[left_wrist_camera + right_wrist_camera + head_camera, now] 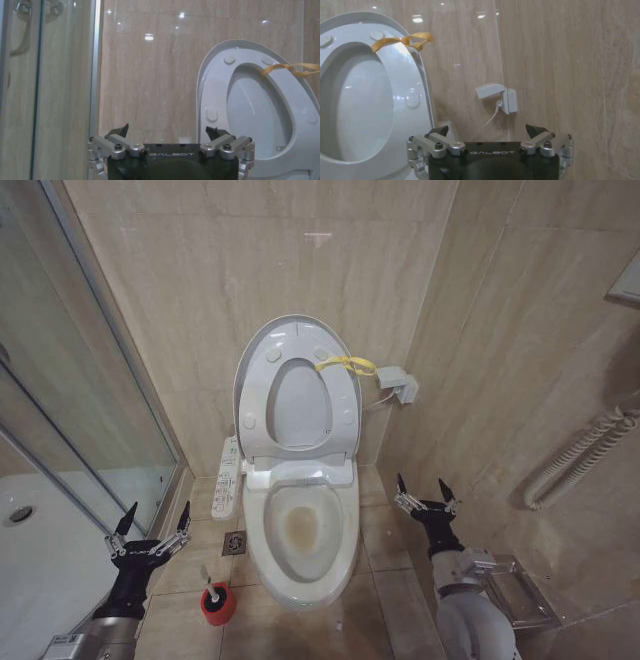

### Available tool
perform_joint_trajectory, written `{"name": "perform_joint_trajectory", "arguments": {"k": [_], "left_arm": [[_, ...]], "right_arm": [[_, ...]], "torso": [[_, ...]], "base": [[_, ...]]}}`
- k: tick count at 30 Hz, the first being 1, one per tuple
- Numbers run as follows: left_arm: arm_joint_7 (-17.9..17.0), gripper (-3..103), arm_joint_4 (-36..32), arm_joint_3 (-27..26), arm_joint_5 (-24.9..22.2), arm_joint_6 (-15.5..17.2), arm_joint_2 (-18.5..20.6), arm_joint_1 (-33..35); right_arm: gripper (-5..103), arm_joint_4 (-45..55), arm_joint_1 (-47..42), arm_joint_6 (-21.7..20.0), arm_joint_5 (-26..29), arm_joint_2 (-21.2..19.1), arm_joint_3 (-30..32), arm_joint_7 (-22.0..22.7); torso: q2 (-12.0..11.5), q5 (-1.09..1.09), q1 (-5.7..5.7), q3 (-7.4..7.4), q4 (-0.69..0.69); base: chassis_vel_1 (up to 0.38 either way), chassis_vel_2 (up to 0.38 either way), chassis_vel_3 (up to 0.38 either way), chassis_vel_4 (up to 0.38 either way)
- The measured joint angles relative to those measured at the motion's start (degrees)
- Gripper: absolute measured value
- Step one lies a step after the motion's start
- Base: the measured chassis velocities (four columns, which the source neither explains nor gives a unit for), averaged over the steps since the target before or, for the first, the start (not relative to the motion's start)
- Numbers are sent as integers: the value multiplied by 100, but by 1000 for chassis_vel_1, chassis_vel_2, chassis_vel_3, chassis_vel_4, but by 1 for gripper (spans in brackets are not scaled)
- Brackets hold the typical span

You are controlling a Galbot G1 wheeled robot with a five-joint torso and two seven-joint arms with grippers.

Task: Open the toilet lid, clean the toilet bowl with a toilet brush, close the toilet lid, and flush.

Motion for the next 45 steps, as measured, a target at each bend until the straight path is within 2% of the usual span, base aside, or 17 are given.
{"name": "perform_joint_trajectory", "arguments": {"k": [45], "left_arm": [[0, 100, 7, -1, -3, -6, 1, 2]], "right_arm": [[100, 0, 0, 0, 0, 0, 0, 0]], "torso": [[0, 0, 0, 0, 0]], "base": [[0, 0, 0, 0]]}}
